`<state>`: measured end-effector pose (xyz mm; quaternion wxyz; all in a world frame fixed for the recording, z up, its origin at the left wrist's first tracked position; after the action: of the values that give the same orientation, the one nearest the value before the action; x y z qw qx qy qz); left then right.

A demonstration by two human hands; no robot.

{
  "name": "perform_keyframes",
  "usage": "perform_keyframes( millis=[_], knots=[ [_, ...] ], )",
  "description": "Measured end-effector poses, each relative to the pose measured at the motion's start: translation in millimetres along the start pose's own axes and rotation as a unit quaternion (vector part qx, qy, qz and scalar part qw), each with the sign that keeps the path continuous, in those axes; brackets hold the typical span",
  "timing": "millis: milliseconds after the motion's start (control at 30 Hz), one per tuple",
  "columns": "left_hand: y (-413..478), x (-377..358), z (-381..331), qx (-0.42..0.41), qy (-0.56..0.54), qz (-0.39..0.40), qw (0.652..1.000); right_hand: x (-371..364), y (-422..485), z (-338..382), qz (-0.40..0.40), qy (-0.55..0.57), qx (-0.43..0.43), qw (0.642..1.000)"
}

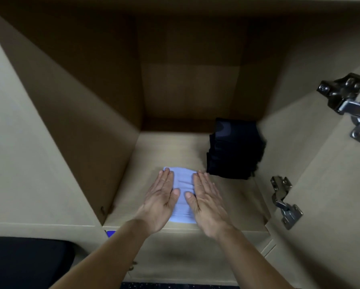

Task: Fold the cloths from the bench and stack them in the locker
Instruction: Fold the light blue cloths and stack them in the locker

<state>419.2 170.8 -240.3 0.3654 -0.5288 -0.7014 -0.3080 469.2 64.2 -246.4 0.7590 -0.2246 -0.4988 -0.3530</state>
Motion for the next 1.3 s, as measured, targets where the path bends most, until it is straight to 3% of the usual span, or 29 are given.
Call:
perform_keyframes(
  millis=[167,233,333,500,700,1033,1300],
  knots=[
    [0,12,-6,0.041,0.005,0.005,0.999,11,4,3,0.005,0.018,-0.019,1.000],
    [-5,26,-8,0.064,-0.020,-0.013,0.998,32,4,11,-0.028,0.000,-0.010,1.000],
    [-26,50,-15,0.066,0.030,-0.023,0.997,67,-6,30,-0.075,-0.039,-0.004,0.996],
    [-87,103,-31,0.083,0.133,-0.009,0.988,107,-42,74,-0.067,-0.047,0.002,0.997],
    [-189,167,-26,0.131,0.151,-0.049,0.979,129,-102,148,-0.049,-0.042,0.048,0.997],
    [-425,227,54,0.291,0.119,-0.126,0.941,48,-216,305,0.032,-0.048,0.174,0.983],
    [-563,244,111,0.395,0.088,-0.178,0.897,-24,-275,382,0.084,-0.060,0.252,0.962]
  ],
)
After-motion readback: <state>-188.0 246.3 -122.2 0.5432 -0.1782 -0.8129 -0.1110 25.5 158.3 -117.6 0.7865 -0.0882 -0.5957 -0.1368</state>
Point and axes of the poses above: each hand's wrist, its own y-axis towards the middle knuckle, its own x-axis out of the back of the hand, z = x × y, the point moved 10 cm from there along y, towards the middle knuckle, and after that the axes turned 1 degree about -y, right-handed, at the moved point
